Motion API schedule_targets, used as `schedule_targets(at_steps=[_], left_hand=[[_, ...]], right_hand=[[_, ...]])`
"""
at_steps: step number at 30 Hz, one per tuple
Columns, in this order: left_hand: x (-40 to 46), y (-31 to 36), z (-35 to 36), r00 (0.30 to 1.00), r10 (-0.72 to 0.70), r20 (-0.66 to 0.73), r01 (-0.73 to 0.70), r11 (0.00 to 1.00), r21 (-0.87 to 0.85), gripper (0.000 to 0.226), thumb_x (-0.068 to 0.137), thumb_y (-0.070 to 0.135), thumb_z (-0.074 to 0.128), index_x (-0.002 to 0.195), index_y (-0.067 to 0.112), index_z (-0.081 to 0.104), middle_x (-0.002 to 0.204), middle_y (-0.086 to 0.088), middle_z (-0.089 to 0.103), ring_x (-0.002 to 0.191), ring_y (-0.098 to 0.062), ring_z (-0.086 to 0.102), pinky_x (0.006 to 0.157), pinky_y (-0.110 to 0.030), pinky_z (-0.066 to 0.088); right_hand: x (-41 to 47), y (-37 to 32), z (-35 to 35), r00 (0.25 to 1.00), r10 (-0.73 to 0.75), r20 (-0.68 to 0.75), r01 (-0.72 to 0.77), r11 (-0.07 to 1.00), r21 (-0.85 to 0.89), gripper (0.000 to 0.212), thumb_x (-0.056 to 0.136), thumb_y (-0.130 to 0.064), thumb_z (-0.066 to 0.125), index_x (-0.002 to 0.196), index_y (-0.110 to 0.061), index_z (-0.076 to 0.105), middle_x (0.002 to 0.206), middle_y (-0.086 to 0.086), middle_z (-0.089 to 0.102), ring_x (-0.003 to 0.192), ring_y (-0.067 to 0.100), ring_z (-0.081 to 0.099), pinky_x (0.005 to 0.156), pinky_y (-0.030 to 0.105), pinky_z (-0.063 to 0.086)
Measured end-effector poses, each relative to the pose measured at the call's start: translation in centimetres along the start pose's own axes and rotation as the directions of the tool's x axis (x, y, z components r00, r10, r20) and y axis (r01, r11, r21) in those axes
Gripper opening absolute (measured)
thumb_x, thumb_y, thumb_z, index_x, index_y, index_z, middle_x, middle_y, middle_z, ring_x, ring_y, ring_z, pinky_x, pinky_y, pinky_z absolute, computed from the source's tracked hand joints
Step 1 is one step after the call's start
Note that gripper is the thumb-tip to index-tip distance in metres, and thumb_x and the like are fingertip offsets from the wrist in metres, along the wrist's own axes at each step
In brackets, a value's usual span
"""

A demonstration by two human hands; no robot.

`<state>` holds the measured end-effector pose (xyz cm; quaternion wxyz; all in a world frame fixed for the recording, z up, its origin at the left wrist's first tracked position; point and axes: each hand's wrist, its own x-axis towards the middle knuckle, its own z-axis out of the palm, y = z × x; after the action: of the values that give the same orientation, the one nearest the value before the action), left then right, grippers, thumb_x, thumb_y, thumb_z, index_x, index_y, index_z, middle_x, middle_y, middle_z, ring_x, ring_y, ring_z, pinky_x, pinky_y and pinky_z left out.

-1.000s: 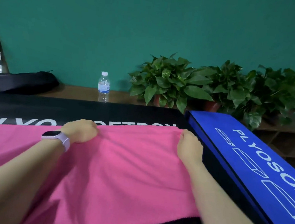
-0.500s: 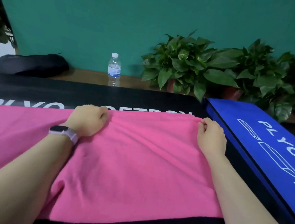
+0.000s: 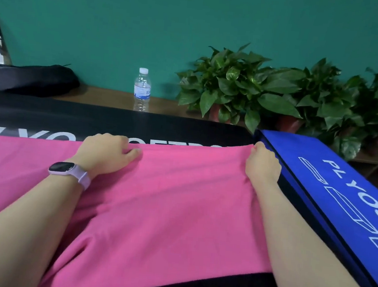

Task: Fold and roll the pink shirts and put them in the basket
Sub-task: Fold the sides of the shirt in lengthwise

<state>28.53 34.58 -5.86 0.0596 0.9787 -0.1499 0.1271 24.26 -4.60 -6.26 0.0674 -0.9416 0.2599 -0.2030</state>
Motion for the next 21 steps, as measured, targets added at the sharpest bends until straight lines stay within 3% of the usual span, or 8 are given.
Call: schedule_targets(at_steps=[4, 9, 12, 15, 17, 21], left_hand=[[0.5, -0.1, -1.3, 0.999, -0.025, 0.021, 0.025, 1.000, 0.013, 0.063, 0.092, 0.073, 0.036, 0.068, 0.017, 0.051, 0.075, -0.001, 0.060, 0.076, -0.032, 0.058, 0.068, -0.035, 0.044], [1.6, -0.8, -2.7, 0.988, 0.032, -0.153, -0.016, 0.995, 0.104, 0.070, 0.088, 0.082, 0.030, 0.063, 0.018, 0.047, 0.064, 0.001, 0.055, 0.062, -0.027, 0.052, 0.062, -0.034, 0.041], [1.9, -1.5, -1.7, 0.998, -0.050, -0.043, 0.055, 0.991, 0.123, 0.071, 0.087, 0.083, 0.034, 0.066, 0.018, 0.053, 0.071, 0.000, 0.060, 0.069, -0.028, 0.055, 0.069, -0.035, 0.047], [2.3, -3.6, -1.1, 0.992, -0.130, 0.003, 0.128, 0.981, 0.148, 0.054, 0.091, 0.070, 0.046, 0.069, 0.022, 0.059, 0.086, -0.005, 0.067, 0.075, -0.029, 0.054, 0.075, -0.037, 0.049], [2.3, -4.4, -1.0, 0.989, -0.132, 0.063, 0.129, 0.990, 0.049, 0.059, 0.086, 0.077, 0.045, 0.066, 0.023, 0.059, 0.085, -0.003, 0.067, 0.074, -0.027, 0.056, 0.071, -0.035, 0.044], [1.6, -2.8, -1.5, 0.960, -0.080, 0.267, 0.127, 0.978, -0.166, 0.076, 0.081, 0.087, 0.031, 0.072, 0.017, 0.057, 0.075, 0.000, 0.063, 0.073, -0.022, 0.059, 0.073, -0.038, 0.051]], right_hand=[[0.9, 0.4, 0.9, 0.999, 0.004, -0.046, -0.004, 1.000, 0.010, 0.018, 0.103, -0.025, 0.043, 0.100, -0.016, 0.059, 0.093, 0.014, 0.065, 0.079, 0.034, 0.053, 0.068, 0.039, 0.037], [0.9, 0.2, 1.0, 0.999, -0.005, -0.045, 0.004, 1.000, -0.009, 0.019, 0.104, -0.023, 0.043, 0.102, -0.017, 0.061, 0.080, 0.004, 0.050, 0.074, 0.030, 0.047, 0.066, 0.038, 0.036], [0.8, 0.1, 1.0, 0.999, -0.004, -0.046, 0.003, 1.000, -0.024, 0.017, 0.103, -0.021, 0.044, 0.101, -0.017, 0.060, 0.081, 0.006, 0.053, 0.074, 0.029, 0.048, 0.066, 0.038, 0.036], [0.8, 0.1, 1.1, 0.999, 0.007, -0.043, -0.008, 0.999, -0.033, 0.015, 0.102, -0.016, 0.044, 0.100, -0.017, 0.059, 0.085, 0.009, 0.059, 0.073, 0.029, 0.049, 0.066, 0.038, 0.036], [0.8, 0.0, 1.1, 0.999, 0.003, -0.043, -0.004, 0.999, -0.036, 0.015, 0.101, -0.015, 0.044, 0.100, -0.016, 0.058, 0.082, 0.008, 0.055, 0.073, 0.029, 0.050, 0.066, 0.038, 0.037], [0.8, 0.1, 1.0, 0.999, 0.011, -0.043, -0.011, 1.000, -0.004, 0.016, 0.103, -0.019, 0.043, 0.100, -0.017, 0.059, 0.085, 0.009, 0.060, 0.076, 0.029, 0.051, 0.067, 0.039, 0.037]])
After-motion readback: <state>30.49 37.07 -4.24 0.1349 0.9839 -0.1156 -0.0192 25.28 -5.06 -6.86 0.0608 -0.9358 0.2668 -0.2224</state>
